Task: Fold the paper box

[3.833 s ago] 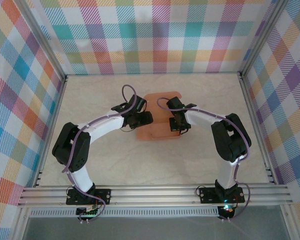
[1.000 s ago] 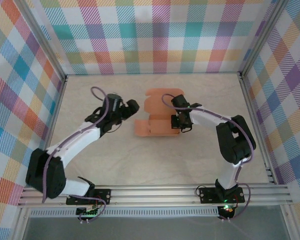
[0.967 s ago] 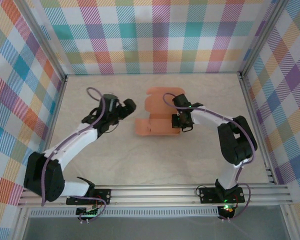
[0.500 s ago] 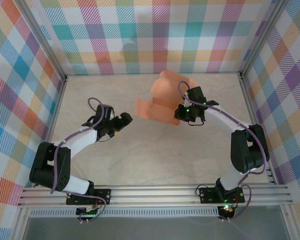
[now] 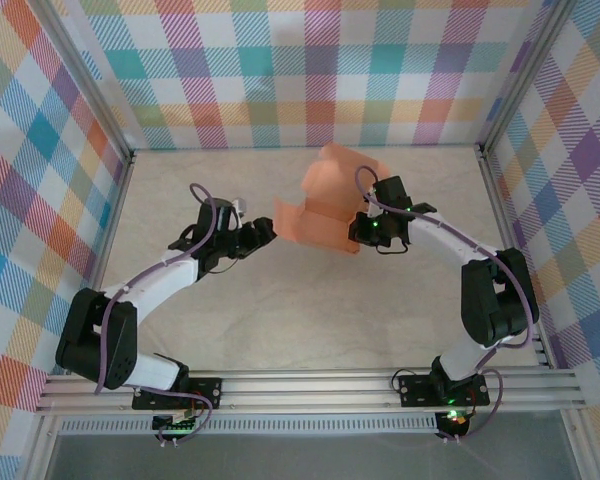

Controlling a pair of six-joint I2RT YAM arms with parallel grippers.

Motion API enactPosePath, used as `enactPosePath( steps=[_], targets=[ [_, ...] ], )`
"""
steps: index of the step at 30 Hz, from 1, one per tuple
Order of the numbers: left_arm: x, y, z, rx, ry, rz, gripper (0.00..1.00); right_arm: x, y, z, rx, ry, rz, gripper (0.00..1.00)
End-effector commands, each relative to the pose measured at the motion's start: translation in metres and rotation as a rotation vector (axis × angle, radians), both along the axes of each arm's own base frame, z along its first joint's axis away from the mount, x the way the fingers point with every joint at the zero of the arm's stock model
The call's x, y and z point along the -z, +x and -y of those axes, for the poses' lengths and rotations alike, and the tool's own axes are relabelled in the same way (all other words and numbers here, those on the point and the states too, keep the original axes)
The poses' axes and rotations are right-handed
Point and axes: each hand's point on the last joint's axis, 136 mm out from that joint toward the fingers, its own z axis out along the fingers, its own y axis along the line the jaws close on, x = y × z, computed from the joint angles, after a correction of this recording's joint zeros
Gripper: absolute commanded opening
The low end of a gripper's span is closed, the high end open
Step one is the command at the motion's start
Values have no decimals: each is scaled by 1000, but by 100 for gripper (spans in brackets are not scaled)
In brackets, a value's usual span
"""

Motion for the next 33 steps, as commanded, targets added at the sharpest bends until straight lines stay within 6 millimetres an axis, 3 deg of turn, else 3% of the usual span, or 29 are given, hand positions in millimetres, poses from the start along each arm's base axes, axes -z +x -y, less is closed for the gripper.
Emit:
enactPosePath(
  steps=[1,9,12,21,27,30,33],
  targets=[
    [-14,-3,13,61,-25,26,68,-1,-2,5,-18,-33,21,0],
    [-32,-4,32,101,-87,54,65,5,-1,4,-28,-73,23,0],
    [-35,-3,40,116,-132,50,56,6,-1,0,-37,-73,20,0],
    [-38,-6,66,163,-173,36,51,11,-1,-3,-47,-97,9,0],
    [-29,-6,75,177,-162,6,42,12,-2,-5,-55,-123,13,0],
    [-26,-7,79,189,-163,0,32,13,-2,-4,-58,-151,19,0],
    [-27,-7,81,192,-155,-4,31,13,-3,-1,-59,-181,25,0]
  ],
)
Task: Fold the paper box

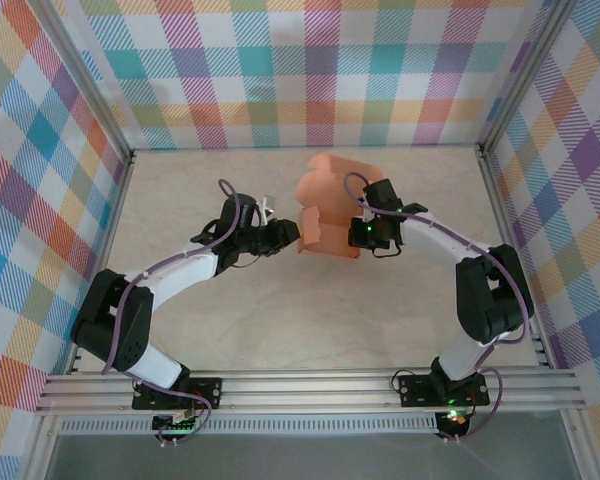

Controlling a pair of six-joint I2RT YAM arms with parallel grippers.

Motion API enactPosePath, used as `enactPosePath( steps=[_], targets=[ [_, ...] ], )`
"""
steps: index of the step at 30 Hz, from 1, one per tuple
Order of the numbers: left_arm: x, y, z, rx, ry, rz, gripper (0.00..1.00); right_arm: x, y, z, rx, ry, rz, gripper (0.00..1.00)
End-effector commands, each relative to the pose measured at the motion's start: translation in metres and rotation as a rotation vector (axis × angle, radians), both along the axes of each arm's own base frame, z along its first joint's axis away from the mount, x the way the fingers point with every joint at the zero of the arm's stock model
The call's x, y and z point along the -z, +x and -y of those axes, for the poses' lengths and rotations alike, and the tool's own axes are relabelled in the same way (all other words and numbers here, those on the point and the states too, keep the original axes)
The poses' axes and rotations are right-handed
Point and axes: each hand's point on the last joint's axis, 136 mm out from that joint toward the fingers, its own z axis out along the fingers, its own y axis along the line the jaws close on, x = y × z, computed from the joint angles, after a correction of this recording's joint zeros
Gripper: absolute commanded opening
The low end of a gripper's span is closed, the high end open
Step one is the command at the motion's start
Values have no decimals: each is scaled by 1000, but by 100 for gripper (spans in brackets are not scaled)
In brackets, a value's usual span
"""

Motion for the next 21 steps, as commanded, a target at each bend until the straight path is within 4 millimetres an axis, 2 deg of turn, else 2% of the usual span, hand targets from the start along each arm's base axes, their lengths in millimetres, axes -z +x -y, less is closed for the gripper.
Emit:
enactPosePath(
  steps=[1,5,8,11,15,21],
  targets=[
    [-15,2,10,29,-19,25,31,-2,2,-1,-25,-44,15,0],
    [-13,3,13,31,-28,20,31,2,2,3,-16,-84,12,0],
    [-4,4,15,33,-12,-1,31,2,2,3,-20,-114,18,0],
    [0,4,19,45,-23,-10,25,3,2,3,-21,-132,18,0],
    [0,6,22,45,-42,-8,28,3,2,2,-21,-126,15,0],
    [21,6,20,32,21,-60,31,2,1,3,-23,-141,20,0]
  ],
)
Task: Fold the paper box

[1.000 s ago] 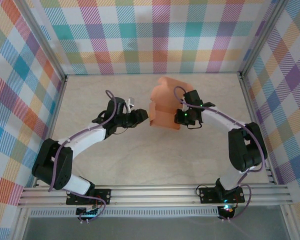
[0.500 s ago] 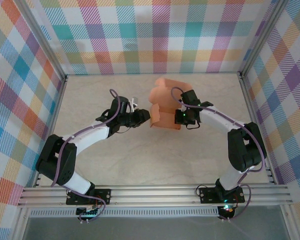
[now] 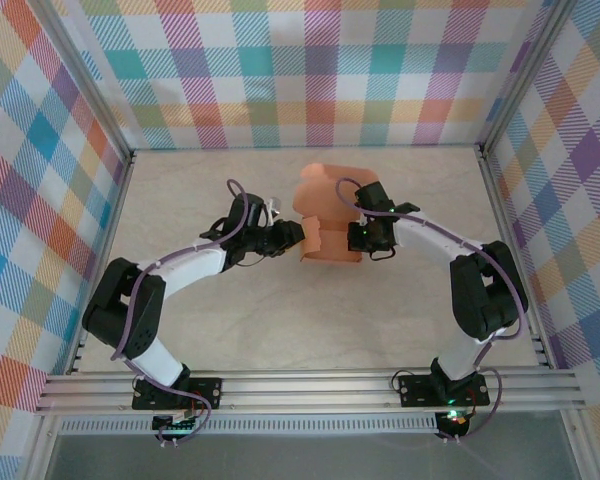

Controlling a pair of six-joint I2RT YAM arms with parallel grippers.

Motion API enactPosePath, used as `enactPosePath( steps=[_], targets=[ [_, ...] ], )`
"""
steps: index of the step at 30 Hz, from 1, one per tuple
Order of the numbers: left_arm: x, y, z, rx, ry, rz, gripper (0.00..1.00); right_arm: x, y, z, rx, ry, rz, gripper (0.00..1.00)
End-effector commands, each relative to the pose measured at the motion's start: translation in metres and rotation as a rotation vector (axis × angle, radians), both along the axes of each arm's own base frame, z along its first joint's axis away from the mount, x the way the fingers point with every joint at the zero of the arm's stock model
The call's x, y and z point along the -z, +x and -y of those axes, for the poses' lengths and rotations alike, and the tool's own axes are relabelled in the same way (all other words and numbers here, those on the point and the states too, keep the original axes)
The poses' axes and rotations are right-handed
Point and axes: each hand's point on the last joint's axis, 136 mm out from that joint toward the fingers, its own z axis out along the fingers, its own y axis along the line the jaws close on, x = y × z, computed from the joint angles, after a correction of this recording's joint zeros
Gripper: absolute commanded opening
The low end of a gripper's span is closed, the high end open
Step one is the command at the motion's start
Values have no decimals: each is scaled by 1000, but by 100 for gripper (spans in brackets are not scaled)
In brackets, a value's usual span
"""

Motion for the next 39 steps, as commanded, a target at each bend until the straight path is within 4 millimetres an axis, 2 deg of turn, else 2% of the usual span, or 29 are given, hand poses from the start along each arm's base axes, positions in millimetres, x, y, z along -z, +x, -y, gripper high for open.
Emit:
enactPosePath(
  steps=[1,10,22,32,39],
  targets=[
    [5,-1,8,17,30,-13,32,-13,6,-5,-27,-8,34,0],
    [33,-7,7,28,162,-48,29,-13,6,-7,-21,-6,37,0],
    [67,-17,-1,46,324,-80,25,-3,2,-36,-16,170,-30,0],
    [88,-23,-1,75,434,-99,21,6,-1,-42,-8,206,-57,0],
    [99,-29,-10,70,545,-128,18,12,-2,-45,-5,222,-74,0]
  ],
)
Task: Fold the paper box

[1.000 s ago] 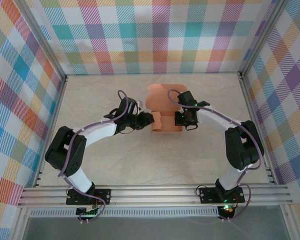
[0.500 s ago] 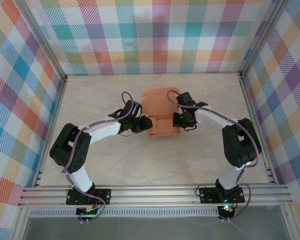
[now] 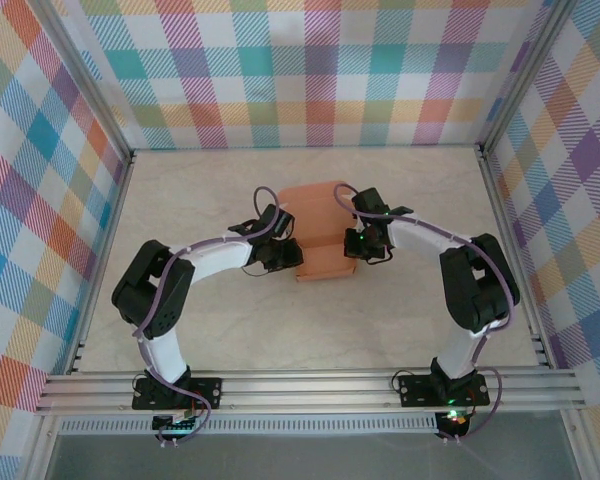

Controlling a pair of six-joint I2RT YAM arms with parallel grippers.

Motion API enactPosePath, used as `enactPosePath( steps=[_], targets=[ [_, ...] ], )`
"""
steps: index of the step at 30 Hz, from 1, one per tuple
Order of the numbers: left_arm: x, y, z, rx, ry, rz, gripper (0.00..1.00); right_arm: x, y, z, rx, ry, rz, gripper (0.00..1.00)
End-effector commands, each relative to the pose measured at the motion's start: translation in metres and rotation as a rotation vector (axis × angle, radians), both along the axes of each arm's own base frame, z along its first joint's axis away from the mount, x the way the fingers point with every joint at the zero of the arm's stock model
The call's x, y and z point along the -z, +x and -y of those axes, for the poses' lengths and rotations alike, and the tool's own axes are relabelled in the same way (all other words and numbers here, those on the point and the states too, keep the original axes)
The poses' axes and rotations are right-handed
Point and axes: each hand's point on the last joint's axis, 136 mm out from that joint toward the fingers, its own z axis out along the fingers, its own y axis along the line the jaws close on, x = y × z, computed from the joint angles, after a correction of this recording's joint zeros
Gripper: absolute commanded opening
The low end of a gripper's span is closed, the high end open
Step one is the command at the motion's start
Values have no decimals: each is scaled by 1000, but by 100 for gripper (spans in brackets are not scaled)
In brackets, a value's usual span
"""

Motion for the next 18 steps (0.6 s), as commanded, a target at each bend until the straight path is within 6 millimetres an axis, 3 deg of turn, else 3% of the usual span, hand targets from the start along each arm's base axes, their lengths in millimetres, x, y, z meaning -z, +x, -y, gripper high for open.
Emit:
enactPosePath(
  steps=[1,6,14,18],
  targets=[
    [11,-16,7,60,68,-43,17,-15,9,-31,-18,152,34,0],
    [11,-17,12,79,109,-43,17,-13,9,-31,-17,154,28,0],
    [16,-17,1,78,270,-39,10,-9,7,-31,-20,152,25,0],
    [19,-17,5,79,259,-47,20,-6,7,-31,-19,154,21,0]
  ],
)
